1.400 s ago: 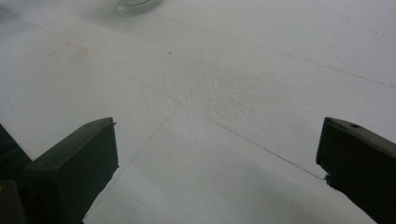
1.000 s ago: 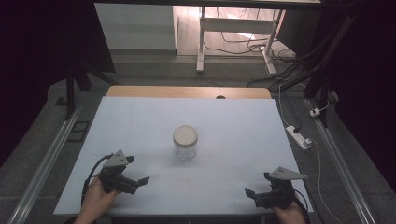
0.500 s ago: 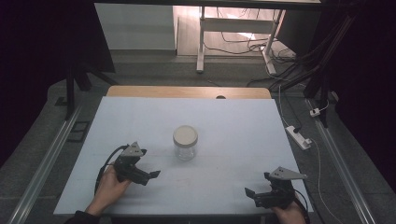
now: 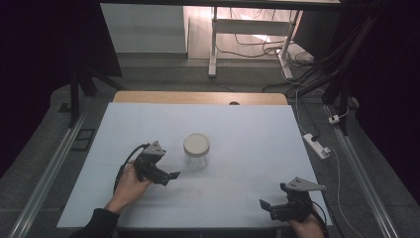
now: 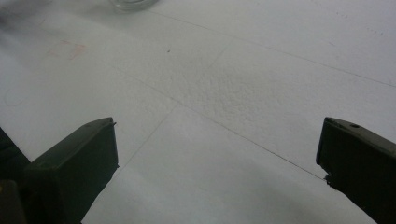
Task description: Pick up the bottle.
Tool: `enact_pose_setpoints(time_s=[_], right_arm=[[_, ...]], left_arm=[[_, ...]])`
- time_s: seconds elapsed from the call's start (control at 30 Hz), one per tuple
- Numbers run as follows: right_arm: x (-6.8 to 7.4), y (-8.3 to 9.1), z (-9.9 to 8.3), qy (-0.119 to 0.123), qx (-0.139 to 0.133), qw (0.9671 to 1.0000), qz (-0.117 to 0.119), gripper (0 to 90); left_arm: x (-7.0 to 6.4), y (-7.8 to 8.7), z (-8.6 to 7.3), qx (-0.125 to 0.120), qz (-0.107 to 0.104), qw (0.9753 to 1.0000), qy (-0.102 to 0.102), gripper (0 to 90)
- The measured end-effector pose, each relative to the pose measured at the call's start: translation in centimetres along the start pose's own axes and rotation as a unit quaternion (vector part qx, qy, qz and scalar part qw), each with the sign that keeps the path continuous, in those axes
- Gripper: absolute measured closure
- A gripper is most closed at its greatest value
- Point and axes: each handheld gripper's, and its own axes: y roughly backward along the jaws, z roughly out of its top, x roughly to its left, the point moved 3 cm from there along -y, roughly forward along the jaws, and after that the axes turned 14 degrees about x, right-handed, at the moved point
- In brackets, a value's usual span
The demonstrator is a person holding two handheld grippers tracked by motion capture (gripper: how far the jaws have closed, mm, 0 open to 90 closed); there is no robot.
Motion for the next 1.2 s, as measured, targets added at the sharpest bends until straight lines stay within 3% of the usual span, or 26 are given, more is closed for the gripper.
enact_pose_setpoints(time_s=[0.5,0.63,0.83,1.2], right_arm=[[-0.1,0.0,0.0,-0.001,0.001,1.0,0.001,0.0],[0.0,0.0,0.0,-0.001,0.001,1.0,0.002,0.0],[-0.1,0.0,0.0,-0.001,0.001,1.0,0.002,0.0],[-0.1,0.0,0.0,-0.001,0.001,1.0,0.003,0.0]], left_arm=[[0.5,-2.0,3.8,-0.005,-0.017,0.9993,-0.034,0.0],[0.7,-2.6,4.5,-0.012,-0.014,0.9991,-0.037,0.0],[0.9,-3.5,5.7,-0.023,-0.026,0.9986,-0.041,0.0],[0.5,-5.0,7.3,0.002,-0.024,0.9985,-0.049,0.0]])
